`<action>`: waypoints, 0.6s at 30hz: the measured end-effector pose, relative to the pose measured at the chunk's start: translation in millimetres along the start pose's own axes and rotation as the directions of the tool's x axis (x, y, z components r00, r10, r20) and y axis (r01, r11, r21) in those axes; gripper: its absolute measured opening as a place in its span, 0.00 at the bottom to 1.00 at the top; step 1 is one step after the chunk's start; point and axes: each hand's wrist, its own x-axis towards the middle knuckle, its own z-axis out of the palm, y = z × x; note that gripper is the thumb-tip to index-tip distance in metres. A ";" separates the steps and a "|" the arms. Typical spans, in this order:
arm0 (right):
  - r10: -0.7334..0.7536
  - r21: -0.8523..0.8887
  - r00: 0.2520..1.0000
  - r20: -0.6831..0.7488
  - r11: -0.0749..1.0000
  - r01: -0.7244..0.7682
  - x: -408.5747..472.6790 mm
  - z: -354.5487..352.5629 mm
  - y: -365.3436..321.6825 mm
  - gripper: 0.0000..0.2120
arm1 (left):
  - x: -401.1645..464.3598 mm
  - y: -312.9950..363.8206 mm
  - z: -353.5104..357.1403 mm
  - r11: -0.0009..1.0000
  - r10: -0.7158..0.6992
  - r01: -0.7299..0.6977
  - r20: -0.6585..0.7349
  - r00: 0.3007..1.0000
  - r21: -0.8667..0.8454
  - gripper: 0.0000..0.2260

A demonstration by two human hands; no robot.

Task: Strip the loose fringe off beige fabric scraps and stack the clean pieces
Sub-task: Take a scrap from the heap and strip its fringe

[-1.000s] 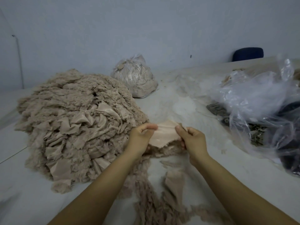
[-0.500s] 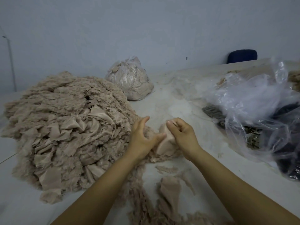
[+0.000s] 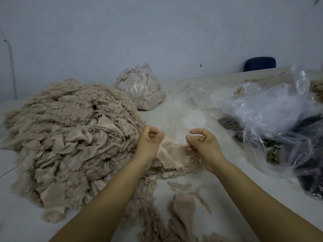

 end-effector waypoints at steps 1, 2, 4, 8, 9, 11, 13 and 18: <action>-0.003 -0.004 1.000 0.009 1.000 0.003 0.7 0.5 -0.2 0.06 | -0.8 -0.5 0.6 0.998 -0.021 0.023 0.031 0.999 -0.051 0.08; 0.013 -0.012 0.999 0.039 1.000 -0.013 0.6 1.4 0.2 0.04 | -1.4 -0.1 0.8 0.994 -0.033 0.039 0.056 0.998 -0.104 0.08; 0.100 -0.010 0.979 0.179 0.995 -0.099 -4.0 4.8 2.0 0.07 | -1.2 2.0 0.0 0.981 -0.029 0.047 0.095 0.995 -0.187 0.09; 0.183 -0.120 0.926 0.331 0.981 -0.151 -13.4 10.8 8.5 0.15 | -0.7 5.3 -1.6 0.978 -0.009 0.042 0.160 0.987 -0.206 0.10; 0.164 -0.123 0.938 0.304 0.984 -0.132 -13.4 12.1 9.8 0.13 | -0.6 4.5 -1.8 0.985 -0.009 0.036 0.157 0.988 -0.171 0.10; 0.129 -0.047 0.964 0.232 0.991 -0.122 -10.9 14.6 11.5 0.10 | -0.4 1.4 -3.4 0.993 -0.041 0.058 0.153 0.987 -0.108 0.09; 0.109 0.003 0.980 0.168 0.994 -0.111 -9.0 15.8 10.9 0.09 | -0.7 -2.7 -6.8 0.976 -0.161 0.185 0.191 0.968 -0.113 0.09; 0.026 0.035 0.998 0.053 0.999 -0.028 -7.4 17.7 11.6 0.09 | -4.2 -8.0 -10.8 0.952 -0.275 0.296 0.206 0.939 -0.079 0.09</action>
